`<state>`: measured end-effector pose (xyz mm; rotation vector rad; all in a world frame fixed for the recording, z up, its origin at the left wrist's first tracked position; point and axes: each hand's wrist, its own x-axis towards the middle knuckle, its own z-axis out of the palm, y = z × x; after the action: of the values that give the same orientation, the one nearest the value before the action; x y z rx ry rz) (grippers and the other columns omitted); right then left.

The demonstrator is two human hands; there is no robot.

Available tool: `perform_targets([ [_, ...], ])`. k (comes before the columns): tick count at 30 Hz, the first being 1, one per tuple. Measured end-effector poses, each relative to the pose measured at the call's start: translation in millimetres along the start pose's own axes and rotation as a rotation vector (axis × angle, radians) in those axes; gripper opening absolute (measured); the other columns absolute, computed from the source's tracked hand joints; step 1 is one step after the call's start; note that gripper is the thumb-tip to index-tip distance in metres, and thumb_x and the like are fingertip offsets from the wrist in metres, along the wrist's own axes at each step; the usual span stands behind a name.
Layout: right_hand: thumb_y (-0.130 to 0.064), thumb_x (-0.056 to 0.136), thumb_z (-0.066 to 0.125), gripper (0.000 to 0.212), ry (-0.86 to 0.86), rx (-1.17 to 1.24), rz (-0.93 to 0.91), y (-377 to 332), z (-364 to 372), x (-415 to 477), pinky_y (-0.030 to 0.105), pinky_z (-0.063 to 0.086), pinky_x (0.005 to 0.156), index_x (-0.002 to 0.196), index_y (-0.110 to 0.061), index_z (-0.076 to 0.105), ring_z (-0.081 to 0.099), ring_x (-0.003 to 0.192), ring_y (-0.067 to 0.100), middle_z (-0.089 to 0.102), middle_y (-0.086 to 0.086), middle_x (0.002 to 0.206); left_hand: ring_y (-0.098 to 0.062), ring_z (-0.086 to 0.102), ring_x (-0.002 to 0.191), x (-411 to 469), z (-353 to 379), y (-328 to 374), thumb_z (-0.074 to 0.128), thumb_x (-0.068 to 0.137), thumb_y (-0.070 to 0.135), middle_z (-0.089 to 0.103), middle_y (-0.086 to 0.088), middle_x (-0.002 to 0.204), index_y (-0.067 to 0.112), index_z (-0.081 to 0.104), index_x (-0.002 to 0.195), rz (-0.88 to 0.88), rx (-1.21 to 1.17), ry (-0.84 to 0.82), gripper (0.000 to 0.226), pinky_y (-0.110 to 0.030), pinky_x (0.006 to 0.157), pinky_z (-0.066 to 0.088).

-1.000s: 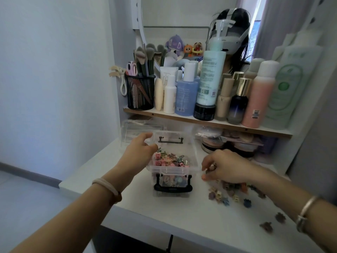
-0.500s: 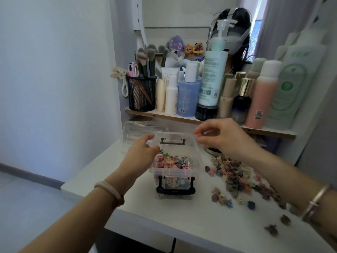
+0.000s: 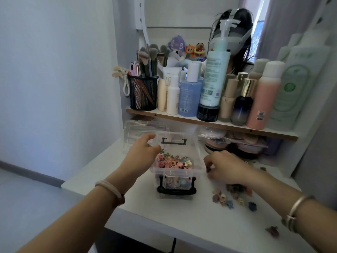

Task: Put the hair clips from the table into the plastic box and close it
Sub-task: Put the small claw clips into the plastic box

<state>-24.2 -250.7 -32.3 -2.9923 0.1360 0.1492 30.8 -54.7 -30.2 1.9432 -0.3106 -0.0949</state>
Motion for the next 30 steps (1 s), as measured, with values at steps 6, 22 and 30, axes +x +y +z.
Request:
perform_targets([
  [6, -0.004, 0.085, 0.055, 0.023, 0.223, 0.047, -0.005, -3.7, -9.3, 7.4, 0.021, 0.043, 0.075, 0.101, -0.015, 0.068, 0.06, 0.092, 0.017, 0.066, 0.004, 0.106, -0.016, 0.051, 0.07, -0.8, 0.1, 1.7, 0.047, 0.092, 0.012, 0.058, -0.012, 0.098, 0.014, 0.037, 0.139, -0.002, -0.018, -0.009, 0.048, -0.03, 0.075, 0.04],
  [22, -0.011, 0.086, 0.055, 0.03, -0.05, -0.107, -0.028, 11.3, -8.4, 0.4, 0.027, 0.048, 0.086, 0.114, -0.019, 0.062, 0.057, 0.107, 0.018, 0.061, 0.002, 0.118, -0.023, 0.053, 0.087, -0.1, 0.9, 3.7, 0.045, 0.093, 0.012, 0.056, -0.022, 0.122, 0.014, 0.036, 0.14, -0.001, -0.017, -0.021, 0.048, -0.031, 0.079, 0.043],
  [30, -0.004, 0.085, 0.055, 0.025, 0.042, -0.032, -0.081, 15.5, -4.6, 4.8, 0.02, 0.047, 0.08, 0.102, -0.016, 0.07, 0.062, 0.099, 0.015, 0.068, 0.002, 0.108, -0.022, 0.054, 0.087, 0.2, -0.1, 2.3, 0.045, 0.093, 0.011, 0.058, -0.021, 0.121, 0.014, 0.037, 0.139, 0.003, -0.012, -0.025, 0.047, -0.031, 0.077, 0.043],
])
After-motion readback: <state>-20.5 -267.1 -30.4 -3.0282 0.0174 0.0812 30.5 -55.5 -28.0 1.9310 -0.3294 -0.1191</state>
